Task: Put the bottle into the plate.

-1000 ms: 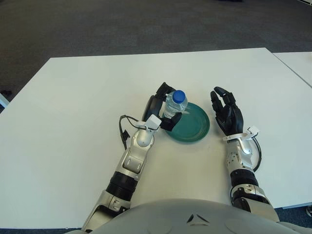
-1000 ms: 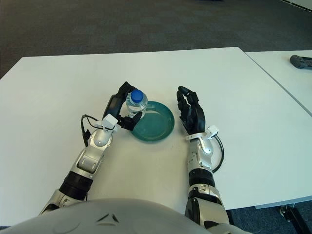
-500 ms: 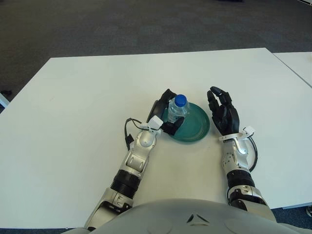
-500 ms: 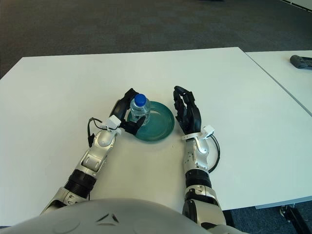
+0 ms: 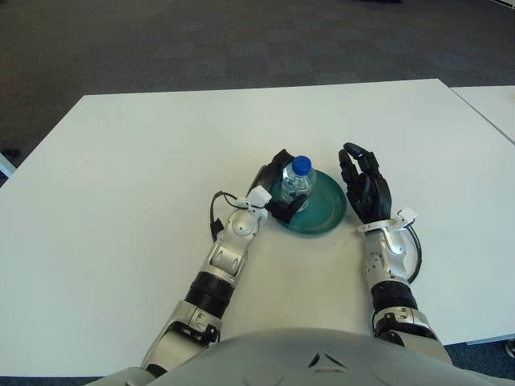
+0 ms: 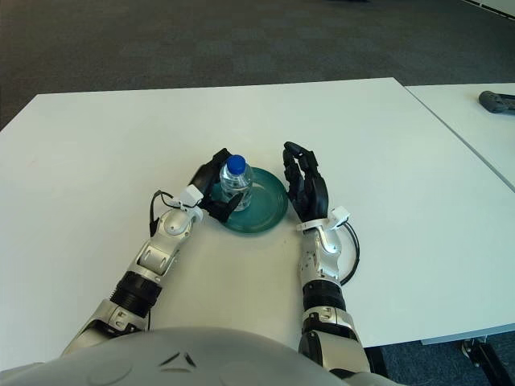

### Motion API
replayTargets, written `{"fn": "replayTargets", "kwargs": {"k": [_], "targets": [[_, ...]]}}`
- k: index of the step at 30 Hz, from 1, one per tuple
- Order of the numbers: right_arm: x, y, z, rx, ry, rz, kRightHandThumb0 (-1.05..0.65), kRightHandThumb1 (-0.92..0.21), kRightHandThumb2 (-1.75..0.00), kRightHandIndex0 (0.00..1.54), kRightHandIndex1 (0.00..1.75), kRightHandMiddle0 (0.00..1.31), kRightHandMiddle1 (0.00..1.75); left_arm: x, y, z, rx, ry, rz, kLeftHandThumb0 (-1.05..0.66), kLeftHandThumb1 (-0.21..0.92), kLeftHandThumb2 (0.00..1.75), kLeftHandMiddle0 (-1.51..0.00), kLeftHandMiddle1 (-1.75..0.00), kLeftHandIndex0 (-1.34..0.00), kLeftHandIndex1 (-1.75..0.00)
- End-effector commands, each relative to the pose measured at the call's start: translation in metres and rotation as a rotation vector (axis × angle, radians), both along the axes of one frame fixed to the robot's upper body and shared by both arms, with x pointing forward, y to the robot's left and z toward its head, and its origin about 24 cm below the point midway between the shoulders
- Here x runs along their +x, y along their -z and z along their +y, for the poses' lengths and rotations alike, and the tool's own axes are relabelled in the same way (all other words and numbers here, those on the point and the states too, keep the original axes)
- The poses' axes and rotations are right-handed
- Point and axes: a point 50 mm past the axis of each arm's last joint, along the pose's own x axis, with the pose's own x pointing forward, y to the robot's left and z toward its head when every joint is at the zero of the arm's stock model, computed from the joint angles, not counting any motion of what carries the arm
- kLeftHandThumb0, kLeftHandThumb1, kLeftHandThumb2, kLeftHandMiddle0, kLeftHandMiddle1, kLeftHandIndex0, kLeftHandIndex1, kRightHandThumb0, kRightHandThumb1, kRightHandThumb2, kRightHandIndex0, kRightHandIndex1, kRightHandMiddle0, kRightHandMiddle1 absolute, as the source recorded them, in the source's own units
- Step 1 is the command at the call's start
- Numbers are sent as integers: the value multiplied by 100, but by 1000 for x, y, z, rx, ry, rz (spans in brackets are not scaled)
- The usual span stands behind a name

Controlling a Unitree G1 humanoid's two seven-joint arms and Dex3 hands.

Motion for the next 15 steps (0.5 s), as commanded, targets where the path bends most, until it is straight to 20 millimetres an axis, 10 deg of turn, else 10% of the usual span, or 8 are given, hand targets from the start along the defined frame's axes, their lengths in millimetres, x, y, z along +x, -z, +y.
{"fn": "replayTargets", "kwargs": {"k": [1, 15], "targets": [[-25, 30, 11, 57, 17, 121, -75, -92, -54, 37, 0, 0, 98, 6, -13, -9, -48, 16, -26, -48, 29, 134, -118, -175, -63, -175], [-28, 29, 16, 56, 17, 119, -75, -92, -54, 37, 0, 0, 98, 9, -9, -16, -93, 47, 41, -48, 27, 137, -116, -175, -64, -175]]}}
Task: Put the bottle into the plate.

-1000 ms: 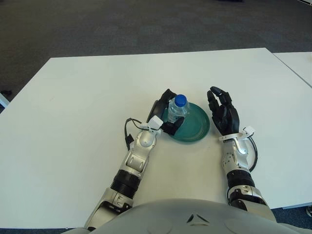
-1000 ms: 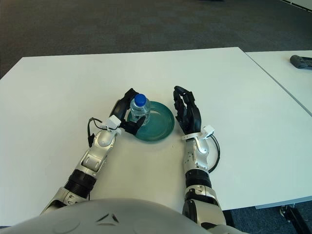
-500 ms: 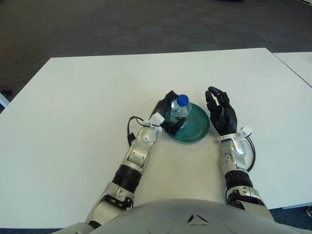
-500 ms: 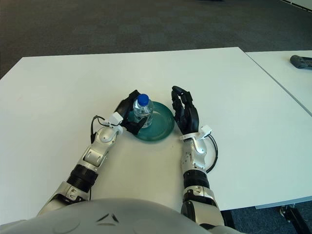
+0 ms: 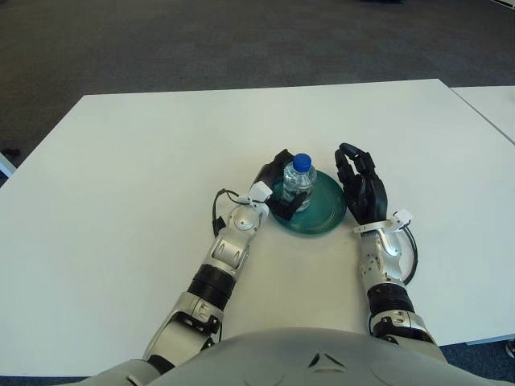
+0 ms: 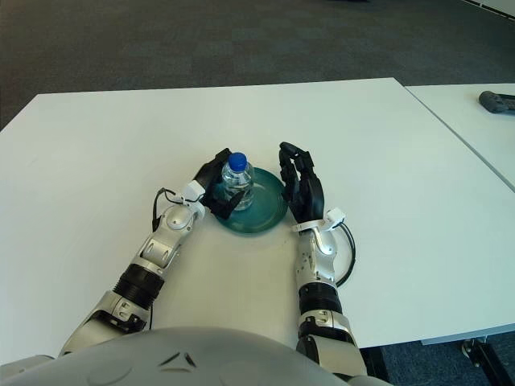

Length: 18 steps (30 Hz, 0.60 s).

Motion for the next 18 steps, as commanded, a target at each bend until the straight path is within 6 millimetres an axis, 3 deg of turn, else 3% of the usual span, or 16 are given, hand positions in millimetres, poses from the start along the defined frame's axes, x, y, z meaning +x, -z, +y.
{"fn": "replayTargets", "kwargs": {"k": [1, 12, 18], "targets": [[-26, 31, 8, 49, 21, 131, -75, -92, -54, 37, 0, 0, 98, 4, -14, -12, -68, 18, -11, -49, 26, 138, -117, -175, -65, -175], [-27, 30, 9, 49, 21, 130, -75, -92, -54, 37, 0, 0, 98, 10, -15, -12, -80, 16, 34, -52, 19, 147, -116, -175, -71, -175], [-27, 30, 10, 49, 21, 130, -75, -92, -54, 37, 0, 0, 98, 9, -14, -12, -77, 15, 34, -48, 32, 131, -97, -175, -61, -175]]}}
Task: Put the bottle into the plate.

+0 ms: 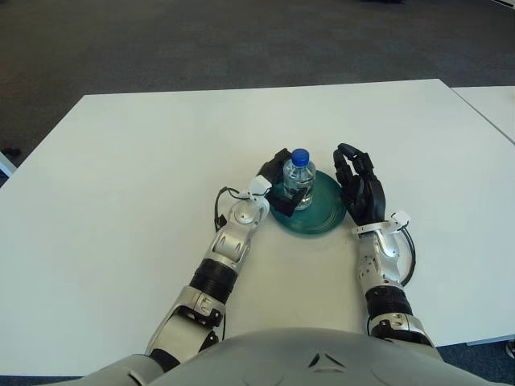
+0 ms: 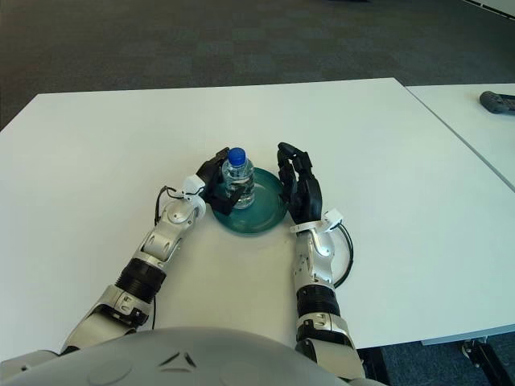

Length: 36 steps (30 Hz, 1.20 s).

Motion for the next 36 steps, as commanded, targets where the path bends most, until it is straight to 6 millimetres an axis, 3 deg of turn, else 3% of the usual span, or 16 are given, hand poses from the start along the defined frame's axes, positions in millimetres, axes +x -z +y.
{"fn": "replayTargets", "kwargs": {"k": [1, 4, 6, 8, 9, 10, 11, 15, 18, 21, 25, 36], "targets": [[-25, 31, 6, 44, 20, 135, -75, -92, -54, 37, 0, 0, 98, 2, -11, -10, -45, 11, -25, -47, 36, 124, -91, -175, -58, -173], [-25, 31, 6, 44, 20, 135, -75, -92, -54, 37, 0, 0, 98, 0, -4, -11, -16, 10, -15, -42, 57, 92, -59, -175, -48, -166], [-25, 31, 6, 44, 20, 135, -75, -92, -54, 37, 0, 0, 98, 0, 6, -12, 1, 13, -2, -67, 71, 59, -32, -148, -21, -151], [-25, 31, 6, 44, 20, 135, -75, -92, -54, 37, 0, 0, 98, -1, 9, -12, 8, 17, -5, -78, 81, 42, -21, -131, -11, -140], [-25, 31, 6, 44, 20, 135, -75, -92, -54, 37, 0, 0, 98, -1, 9, -12, 8, 19, -12, -84, 85, 35, -15, -115, -7, -123], [-25, 31, 6, 44, 20, 135, -75, -92, -54, 37, 0, 0, 98, 0, 8, -11, 9, 20, -22, -86, 86, 33, -14, -108, -6, -117], [-25, 31, 6, 44, 20, 135, -75, -92, -54, 37, 0, 0, 98, 0, 7, -11, 10, 20, -29, -90, 88, 31, -12, -89, -3, -102], [-24, 31, 6, 44, 20, 136, -75, -92, -54, 37, 0, 0, 98, 0, 8, -9, 21, 18, -46, -98, 91, 30, -12, -39, -1, -68], [-24, 31, 6, 44, 20, 136, -75, -92, -54, 37, 0, 0, 98, 0, 7, -5, 38, 6, -65, -102, 92, 32, -11, -18, 0, -44], [-24, 31, 6, 44, 20, 136, -75, -92, -54, 37, 0, 0, 98, -1, 4, -1, 56, -14, -81, -104, 92, 36, -6, -8, 0, -22], [-24, 31, 5, 43, 20, 136, -75, -92, -54, 37, 0, 0, 98, -3, 3, 1, 66, -38, -89, -105, 92, 40, -2, -2, 0, -5], [-24, 31, 4, 43, 21, 137, -75, -92, -54, 37, 0, 0, 98, -6, 3, 14, 38, -94, -83, -105, 92, 39, 0, 0, 0, 0]]}}
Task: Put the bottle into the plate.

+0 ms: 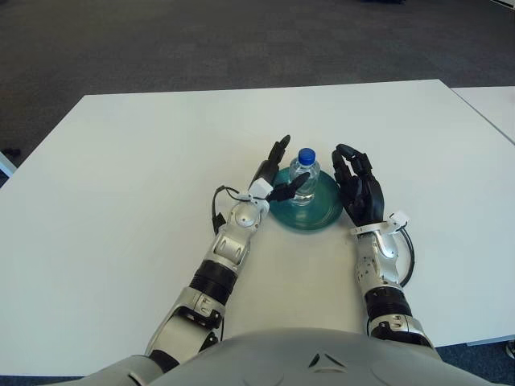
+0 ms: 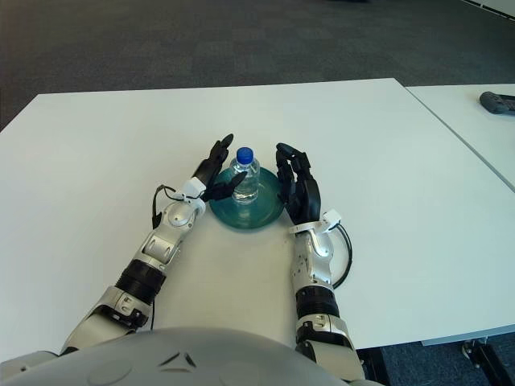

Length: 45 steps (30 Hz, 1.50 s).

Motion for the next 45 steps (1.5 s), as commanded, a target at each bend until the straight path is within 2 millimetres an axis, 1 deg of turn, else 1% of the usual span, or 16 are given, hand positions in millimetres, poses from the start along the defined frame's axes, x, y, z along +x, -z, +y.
{"fn": "replayTargets", "kwargs": {"k": [1, 6, 10, 17, 21, 22, 27, 28, 29, 30, 36, 38, 40, 45], "targets": [[-23, 31, 1, 43, 24, 136, -75, -92, -54, 37, 0, 0, 98, -2, 3, 7, -15, -33, 16, -105, 92, 39, 0, 0, 0, 0], [-23, 32, 1, 43, 25, 138, -75, -92, -54, 37, 0, 0, 98, -1, 4, 13, -32, -79, -6, -105, 92, 37, 0, 0, 0, 0], [-23, 32, 1, 43, 25, 138, -75, -92, -54, 37, 0, 0, 98, -4, 4, 21, -24, -125, -54, -105, 92, 36, 0, 0, 0, 0], [-22, 32, -1, 43, 25, 139, -75, -92, -54, 37, 0, 0, 98, -17, -1, 37, 18, -232, -154, -105, 92, 35, -1, -1, -1, -1], [-21, 32, -2, 43, 25, 140, -75, -92, -54, 37, 0, 0, 98, -20, 0, 45, 34, -298, -191, -105, 92, 34, -5, -2, -6, -4], [-21, 32, -2, 43, 26, 140, -75, -92, -54, 37, 0, 0, 98, -21, 1, 48, 34, -310, -197, -105, 92, 34, -7, -1, -4, -13], [-20, 32, -4, 43, 26, 140, -75, -92, -54, 37, 0, 0, 98, -26, 6, 60, 24, -369, -203, -105, 92, 33, -12, -1, -1, -34], [-20, 32, -4, 43, 26, 141, -75, -92, -54, 37, 0, 0, 98, -26, 7, 61, 21, -379, -203, -105, 92, 34, -14, -2, 0, -41], [-20, 32, -5, 43, 26, 141, -75, -92, -54, 37, 0, 0, 98, -27, 8, 64, 16, -389, -204, -105, 92, 34, -14, -2, 0, -44], [-20, 32, -5, 43, 26, 141, -75, -92, -54, 37, 0, 0, 98, -28, 9, 65, 13, -395, -204, -105, 92, 35, -16, -2, 0, -51], [-20, 32, -8, 42, 27, 140, -75, -92, -54, 37, 0, 0, 98, -32, 18, 73, -38, -417, -195, -105, 92, 40, -29, -6, 0, -78], [-20, 32, -9, 42, 28, 139, -75, -92, -54, 37, 0, 0, 98, -36, 30, 81, -136, -425, -140, -104, 92, 43, -33, -7, -1, -86], [-20, 32, -10, 42, 28, 139, -75, -92, -54, 37, 0, 0, 98, -38, 38, 85, -205, -433, -108, -98, 92, 47, -39, -9, -6, -96], [-19, 31, -13, 42, 29, 138, -75, -92, -54, 37, 0, 0, 98, -42, 52, 81, -339, -457, -27, -90, 92, 55, -45, -11, -13, -103]]}}
